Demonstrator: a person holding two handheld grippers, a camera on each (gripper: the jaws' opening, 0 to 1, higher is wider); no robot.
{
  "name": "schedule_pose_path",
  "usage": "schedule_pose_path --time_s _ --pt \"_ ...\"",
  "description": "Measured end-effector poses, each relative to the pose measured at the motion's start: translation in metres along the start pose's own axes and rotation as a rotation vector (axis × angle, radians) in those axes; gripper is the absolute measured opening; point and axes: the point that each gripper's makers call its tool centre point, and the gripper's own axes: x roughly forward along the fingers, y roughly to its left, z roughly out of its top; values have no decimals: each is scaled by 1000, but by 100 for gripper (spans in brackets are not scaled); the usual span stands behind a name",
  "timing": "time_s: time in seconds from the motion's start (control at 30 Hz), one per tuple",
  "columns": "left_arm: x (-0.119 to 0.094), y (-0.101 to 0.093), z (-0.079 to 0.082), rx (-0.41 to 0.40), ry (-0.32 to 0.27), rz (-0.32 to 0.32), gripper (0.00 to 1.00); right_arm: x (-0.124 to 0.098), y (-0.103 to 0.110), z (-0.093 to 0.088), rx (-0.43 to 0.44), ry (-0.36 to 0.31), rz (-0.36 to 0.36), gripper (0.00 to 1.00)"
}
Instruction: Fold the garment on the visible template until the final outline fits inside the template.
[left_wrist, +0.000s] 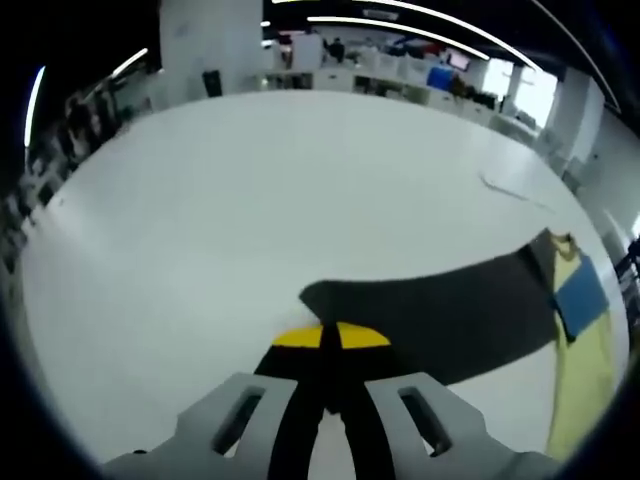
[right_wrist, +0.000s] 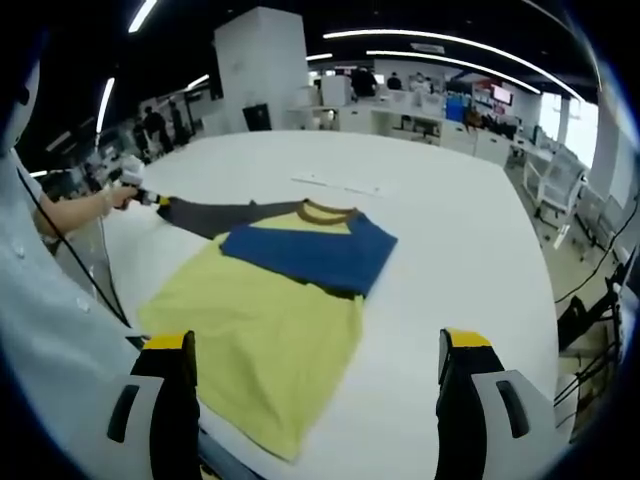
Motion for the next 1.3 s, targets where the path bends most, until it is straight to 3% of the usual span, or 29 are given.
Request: schedule_pose_path --time_s 0.3,0.87,1.0,1.1,1.3 --pt "-17 -9 24 44 -54 -2 0 -2 -2 -4 18 -20 0 100" --pt "-70 -50 79 171 -192 -33 0 -5 -3 -10 29 -47 11 100" --pt "-81 -57 91 241 -214 -7 0 -7 -4 -13 35 -51 12 100" --pt "-87 -71 100 218 -243 -59 0 -8 -4 -14 38 -53 11 100" --pt "-100 -85 109 248 -267 -80 0 -9 -6 -14 38 -57 10 100"
